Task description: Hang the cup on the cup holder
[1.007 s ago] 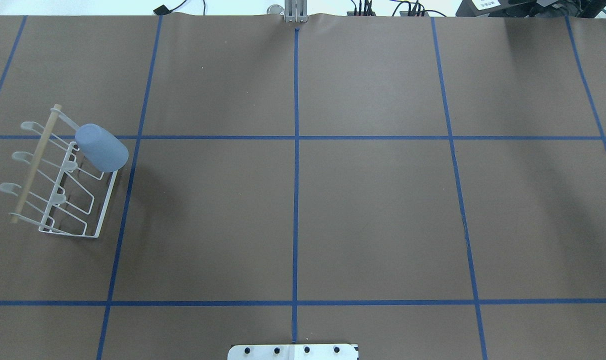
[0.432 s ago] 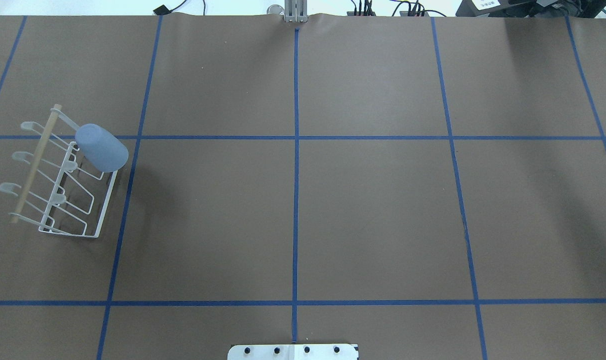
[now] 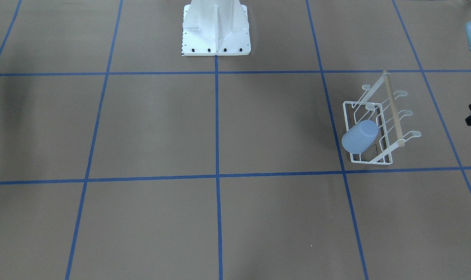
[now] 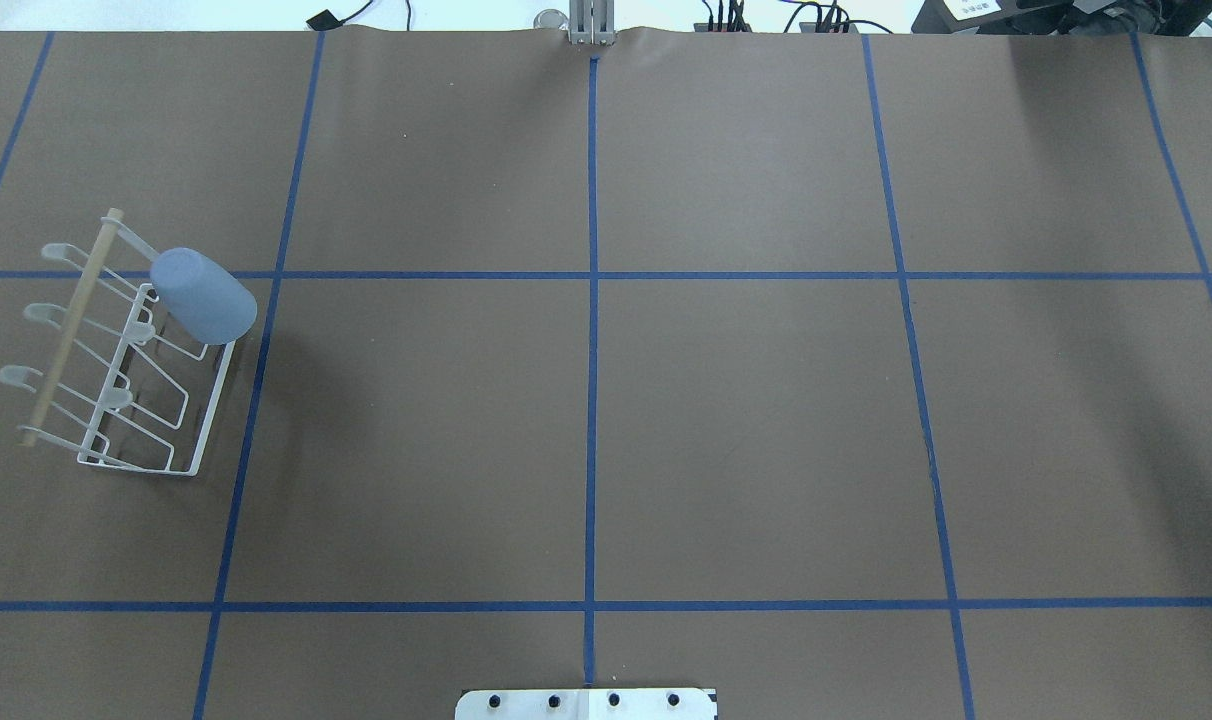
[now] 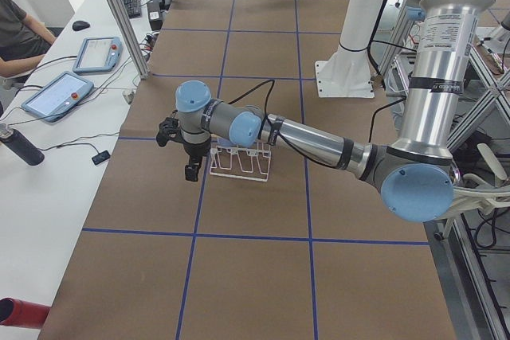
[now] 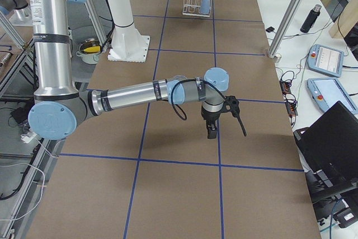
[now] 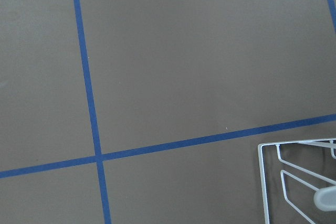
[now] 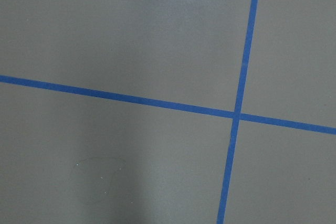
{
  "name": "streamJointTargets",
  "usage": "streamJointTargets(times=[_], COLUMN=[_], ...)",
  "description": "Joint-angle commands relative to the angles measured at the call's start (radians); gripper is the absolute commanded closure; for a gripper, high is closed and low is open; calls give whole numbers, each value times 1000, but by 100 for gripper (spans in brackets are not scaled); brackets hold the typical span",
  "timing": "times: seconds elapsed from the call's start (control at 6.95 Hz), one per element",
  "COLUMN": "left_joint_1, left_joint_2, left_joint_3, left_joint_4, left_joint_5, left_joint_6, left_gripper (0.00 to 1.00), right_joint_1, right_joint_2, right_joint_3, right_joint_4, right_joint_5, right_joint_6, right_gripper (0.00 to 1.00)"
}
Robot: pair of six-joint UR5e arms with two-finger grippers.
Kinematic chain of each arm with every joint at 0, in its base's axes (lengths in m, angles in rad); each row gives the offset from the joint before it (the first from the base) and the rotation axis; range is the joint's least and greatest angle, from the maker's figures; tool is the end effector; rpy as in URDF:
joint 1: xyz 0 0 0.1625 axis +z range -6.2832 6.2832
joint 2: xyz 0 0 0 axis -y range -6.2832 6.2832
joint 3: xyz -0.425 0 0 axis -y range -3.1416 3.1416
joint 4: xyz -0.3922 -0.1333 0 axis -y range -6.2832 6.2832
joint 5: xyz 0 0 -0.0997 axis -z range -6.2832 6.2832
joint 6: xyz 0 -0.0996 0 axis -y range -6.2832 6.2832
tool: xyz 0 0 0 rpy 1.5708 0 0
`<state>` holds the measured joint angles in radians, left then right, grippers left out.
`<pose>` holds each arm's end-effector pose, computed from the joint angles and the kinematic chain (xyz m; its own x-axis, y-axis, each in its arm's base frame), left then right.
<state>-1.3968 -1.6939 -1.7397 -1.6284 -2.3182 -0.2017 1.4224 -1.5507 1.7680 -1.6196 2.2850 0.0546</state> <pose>0.0300 -0.5496 0.5059 0.7008 0.1637 -0.6943 -0.0227 0.9779 0.2077 -0.0070 -0.5070 0.5603 0.7379 -0.1668 0.6539 0.1056 0.9856 0.1322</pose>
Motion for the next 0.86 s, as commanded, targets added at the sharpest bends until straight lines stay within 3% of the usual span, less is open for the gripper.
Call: streamJointTargets(times=[0.0,0.72], left_joint_1=[-2,2], left_joint_2=[22,19], left_joint_3=[-10,-4], left_joint_4=[2,-1], left_joint_5=[-16,-13], left_joint_6=[5,1], left_gripper=[1,1], right_joint_1=[-4,-2], right_joint_2=[-2,-8], right_joint_3=[1,31], right_joint_4=[7,9], right_joint_5=[13,45], right_joint_6=[10,2], right_gripper=[0,0])
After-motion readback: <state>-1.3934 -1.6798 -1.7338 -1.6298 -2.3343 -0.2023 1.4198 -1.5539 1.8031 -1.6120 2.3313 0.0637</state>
